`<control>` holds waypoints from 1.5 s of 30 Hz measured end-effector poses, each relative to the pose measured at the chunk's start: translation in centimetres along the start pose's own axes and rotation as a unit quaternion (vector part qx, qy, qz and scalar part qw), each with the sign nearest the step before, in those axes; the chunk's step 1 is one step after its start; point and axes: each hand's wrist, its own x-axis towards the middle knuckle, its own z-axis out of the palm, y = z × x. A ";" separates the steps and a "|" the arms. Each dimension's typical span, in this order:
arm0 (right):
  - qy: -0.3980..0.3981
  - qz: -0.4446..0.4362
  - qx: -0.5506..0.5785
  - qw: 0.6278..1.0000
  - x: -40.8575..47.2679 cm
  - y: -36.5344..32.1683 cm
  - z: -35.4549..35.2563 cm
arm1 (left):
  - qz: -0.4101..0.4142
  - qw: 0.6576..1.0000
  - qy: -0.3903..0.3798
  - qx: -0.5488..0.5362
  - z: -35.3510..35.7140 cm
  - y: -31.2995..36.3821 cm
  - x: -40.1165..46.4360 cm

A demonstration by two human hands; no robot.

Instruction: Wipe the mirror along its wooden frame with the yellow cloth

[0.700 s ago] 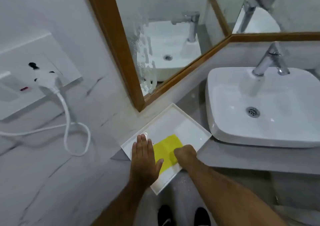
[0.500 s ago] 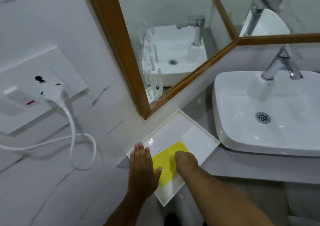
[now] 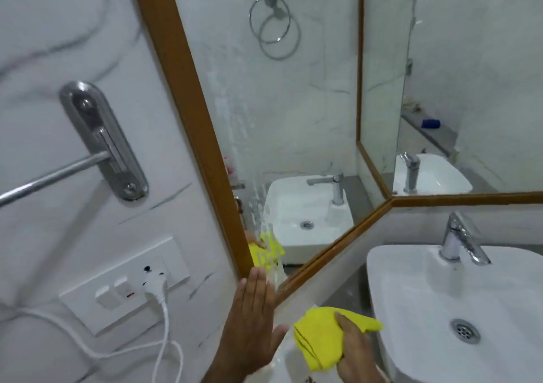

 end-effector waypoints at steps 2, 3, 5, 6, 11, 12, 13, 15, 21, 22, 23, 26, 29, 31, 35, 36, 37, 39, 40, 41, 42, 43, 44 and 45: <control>-0.337 -0.139 0.095 0.926 4.0 -5.1 5.0 | 0.007 0.999 0.033 0.016 -3.4 -1.2 3.4; -0.411 -0.107 0.109 0.899 4.7 -7.9 7.7 | 0.014 0.998 0.057 0.025 -5.9 -2.1 5.4; -0.291 -0.184 0.041 0.938 5.5 -12.4 11.1 | 0.021 0.991 0.117 0.054 -11.0 -4.3 9.4; -0.091 -0.216 -0.026 0.972 6.8 -13.8 11.6 | 0.029 0.987 0.144 0.067 -13.7 -5.4 11.3; 0.245 -0.265 -0.165 0.918 11.1 -21.2 23.6 | 0.042 0.943 0.286 0.163 -29.9 -12.4 18.9; 0.225 -0.287 -0.162 0.917 11.7 -22.7 26.7 | 0.032 0.933 0.303 0.190 -33.2 -14.1 20.0; 0.196 -0.317 -0.156 0.915 12.3 -24.5 29.8 | 0.015 0.925 0.309 0.219 -36.8 -16.0 21.0; 0.158 -0.384 -0.147 0.898 13.0 -27.4 34.6 | -0.021 0.920 0.285 0.268 -42.6 -19.3 22.4; 0.121 -0.483 -0.254 0.829 17.1 -35.0 46.5 | -0.018 0.877 0.210 0.431 -53.1 -27.5 24.4; 0.122 -0.499 -0.289 0.808 17.9 -35.7 47.8 | -0.015 0.880 0.204 0.428 -53.6 -28.0 24.7; 0.123 -0.516 -0.322 0.784 18.8 -36.3 48.9 | -0.010 0.886 0.201 0.418 -54.0 -28.4 25.0; 0.106 -0.501 -0.464 0.723 22.2 -36.7 51.5 | 0.003 0.890 0.197 0.410 -54.2 -28.6 25.5; 0.170 -0.489 -0.592 0.618 25.3 -34.4 53.3 | 0.004 0.887 0.200 0.416 -54.1 -28.7 25.5; 0.180 -0.536 -0.597 0.569 26.0 -32.9 53.6 | 0.007 0.885 0.200 0.421 -54.1 -28.7 25.5; 0.103 -0.602 -0.613 0.500 25.6 -31.5 52.7 | 0.013 0.887 0.195 0.418 -54.3 -28.5 25.4; 0.084 -0.609 -0.622 0.486 25.2 -31.1 52.5 | 0.012 0.891 0.190 0.411 -54.2 -28.3 25.4; 0.066 -0.614 -0.633 0.467 24.8 -30.6 52.3 | 0.010 0.895 0.185 0.406 -54.1 -28.1 25.5; 0.021 -0.622 -0.653 0.432 24.0 -29.2 51.7 | 0.002 0.902 0.186 0.390 -53.6 -27.9 25.6; -0.001 -0.625 -0.663 0.412 23.6 -28.7 51.3 | 0.001 0.905 0.193 0.380 -53.4 -27.8 25.6; -0.021 -0.627 -0.674 0.391 23.4 -28.4 50.8 | 0.004 0.907 0.198 0.372 -53.2 -27.7 25.7; -0.039 -0.626 -0.683 0.373 23.2 -28.3 50.3 | 0.008 0.908 0.202 0.366 -53.0 -27.5 25.7; -0.058 -0.624 -0.691 0.361 23.1 -28.4 49.8 | 0.013 0.909 0.207 0.363 -52.8 -27.5 25.5; -0.075 -0.621 -0.693 0.357 23.1 -28.6 49.4 | 0.016 0.908 0.211 0.362 -52.6 -27.5 25.5; -0.089 -0.618 -0.693 0.359 23.1 -28.8 49.2 | 0.018 0.907 0.212 0.363 -52.4 -27.5 25.3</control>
